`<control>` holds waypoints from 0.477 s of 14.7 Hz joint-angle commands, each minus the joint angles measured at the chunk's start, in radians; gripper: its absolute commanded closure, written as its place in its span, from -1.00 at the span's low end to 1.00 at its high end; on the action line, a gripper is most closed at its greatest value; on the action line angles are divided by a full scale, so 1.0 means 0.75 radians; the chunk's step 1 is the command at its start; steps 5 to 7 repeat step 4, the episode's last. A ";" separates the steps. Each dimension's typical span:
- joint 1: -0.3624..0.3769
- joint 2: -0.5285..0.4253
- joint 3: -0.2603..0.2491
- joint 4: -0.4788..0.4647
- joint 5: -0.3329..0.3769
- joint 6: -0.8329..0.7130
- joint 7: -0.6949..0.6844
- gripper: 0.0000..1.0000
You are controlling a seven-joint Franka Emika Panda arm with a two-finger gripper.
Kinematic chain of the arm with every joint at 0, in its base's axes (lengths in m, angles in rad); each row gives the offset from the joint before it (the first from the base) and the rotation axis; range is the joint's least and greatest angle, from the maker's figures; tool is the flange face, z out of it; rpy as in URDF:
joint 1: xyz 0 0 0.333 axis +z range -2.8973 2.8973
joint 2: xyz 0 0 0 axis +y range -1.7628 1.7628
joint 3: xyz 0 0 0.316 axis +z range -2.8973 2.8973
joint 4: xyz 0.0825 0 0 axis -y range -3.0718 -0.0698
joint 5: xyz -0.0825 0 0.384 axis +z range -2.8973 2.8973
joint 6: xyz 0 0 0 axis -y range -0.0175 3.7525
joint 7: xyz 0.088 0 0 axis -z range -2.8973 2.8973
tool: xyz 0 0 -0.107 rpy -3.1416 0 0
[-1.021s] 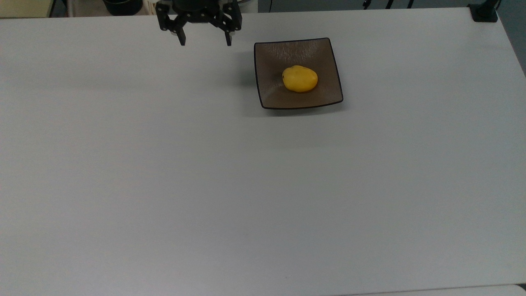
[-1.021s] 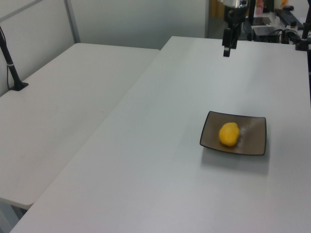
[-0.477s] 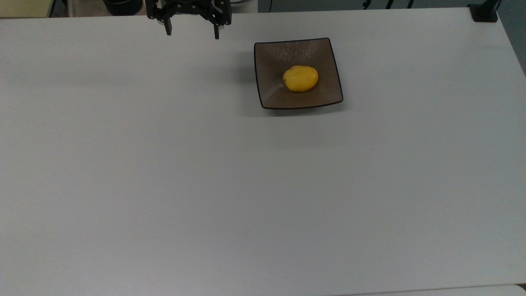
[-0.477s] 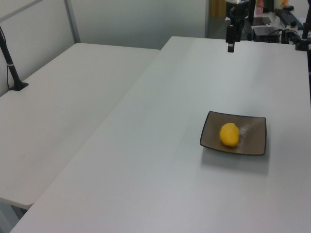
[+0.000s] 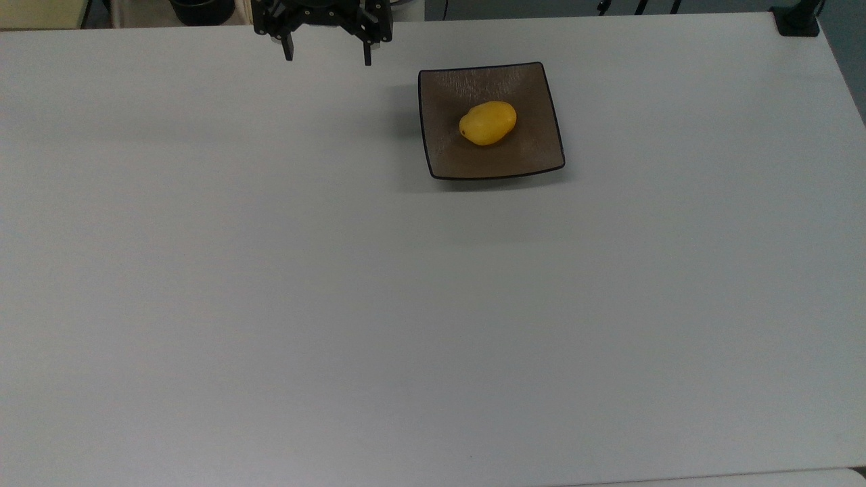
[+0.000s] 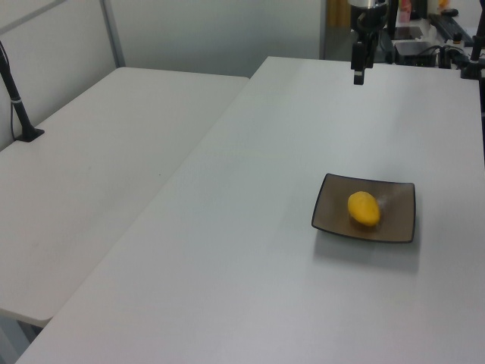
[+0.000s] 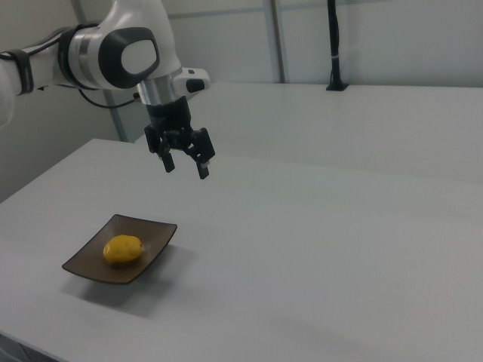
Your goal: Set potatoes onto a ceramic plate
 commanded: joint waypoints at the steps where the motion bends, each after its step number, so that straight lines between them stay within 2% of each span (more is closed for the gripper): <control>1: -0.009 -0.014 -0.012 -0.005 0.065 -0.009 0.011 -1.00; 7: -0.007 -0.012 -0.012 -0.007 0.069 -0.007 0.011 -1.00</control>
